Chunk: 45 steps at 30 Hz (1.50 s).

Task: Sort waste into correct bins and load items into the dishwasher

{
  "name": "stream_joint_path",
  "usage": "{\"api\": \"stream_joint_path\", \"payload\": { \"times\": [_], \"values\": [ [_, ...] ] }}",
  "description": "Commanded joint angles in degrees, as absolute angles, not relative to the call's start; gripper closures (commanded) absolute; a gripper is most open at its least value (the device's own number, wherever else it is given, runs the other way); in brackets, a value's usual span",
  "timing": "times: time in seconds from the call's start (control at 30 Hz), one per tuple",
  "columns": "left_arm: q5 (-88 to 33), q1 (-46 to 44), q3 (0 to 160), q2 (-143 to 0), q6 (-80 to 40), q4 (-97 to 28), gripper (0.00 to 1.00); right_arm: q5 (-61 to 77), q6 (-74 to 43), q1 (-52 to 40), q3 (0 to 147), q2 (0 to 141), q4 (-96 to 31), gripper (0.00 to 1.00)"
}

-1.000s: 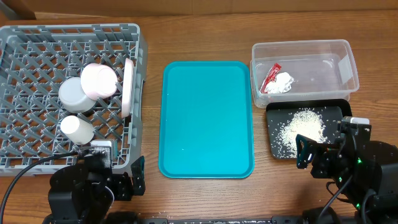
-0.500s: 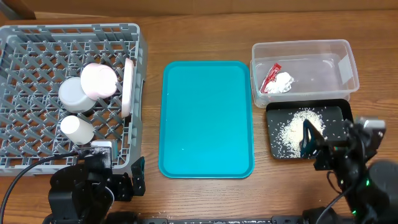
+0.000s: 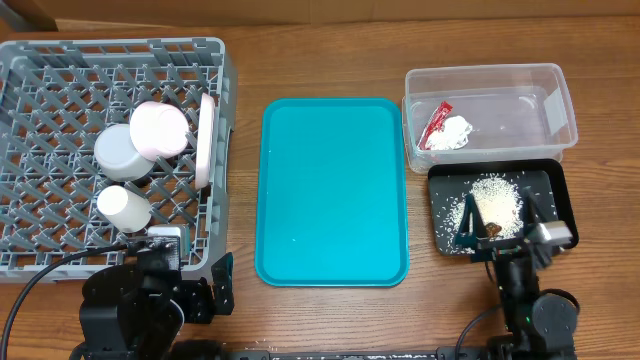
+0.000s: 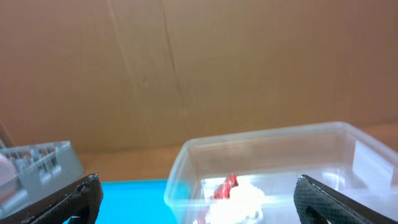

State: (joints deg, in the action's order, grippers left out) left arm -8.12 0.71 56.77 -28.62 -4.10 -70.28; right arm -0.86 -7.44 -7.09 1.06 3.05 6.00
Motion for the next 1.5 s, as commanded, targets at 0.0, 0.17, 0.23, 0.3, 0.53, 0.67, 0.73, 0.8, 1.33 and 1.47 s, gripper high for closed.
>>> {"api": "stream_joint_path", "payload": {
  "times": [0.0,0.17,0.23,0.3,0.53,0.67,0.73,0.8,1.33,1.47],
  "values": [
    [-8.58,0.34,56.64,-28.38,-3.20,-70.06,0.00,-0.38,-7.22,-6.59,0.47,0.51,2.33,0.01],
    [-8.58,0.34,56.64,-28.38,-3.20,-70.06,0.00,-0.36,-7.22,-6.35,0.47,0.16,-4.64,0.00],
    [-8.58,0.34,56.64,-28.38,-3.20,-70.06,0.00,-0.36,-7.25,-6.35,0.47,0.16,-4.82,0.00],
    [-8.58,0.34,56.64,-28.38,-3.20,-70.06,0.00,-0.36,-7.22,-6.35,0.47,0.16,-4.82,0.00],
    [-8.58,0.34,56.64,-28.38,-3.20,-70.06,0.00,-0.36,-7.22,-6.35,0.47,0.16,-4.82,0.00],
    [-8.58,0.34,56.64,-28.38,-3.20,-70.06,0.00,-0.36,-7.22,-6.35,0.47,0.16,-4.82,0.00],
    [-8.58,0.34,56.64,-28.38,-3.20,-70.06,0.00,-0.36,-7.22,-6.35,0.47,0.16,-4.82,0.00],
    [-8.58,0.34,56.64,-28.38,-3.20,-70.06,0.00,-0.36,-7.22,-6.35,0.47,0.16,-4.82,0.00],
    [-7.35,-1.65,35.24,-12.82,-4.91,-49.39,0.00,-0.36,-7.22,-6.35,0.47,0.16,-4.82,0.00],
    [-6.63,-1.65,15.97,-1.08,-6.22,-25.06,0.00,-0.36,-7.22,-6.35,0.47,0.16,-4.82,0.00]
  ]
}}
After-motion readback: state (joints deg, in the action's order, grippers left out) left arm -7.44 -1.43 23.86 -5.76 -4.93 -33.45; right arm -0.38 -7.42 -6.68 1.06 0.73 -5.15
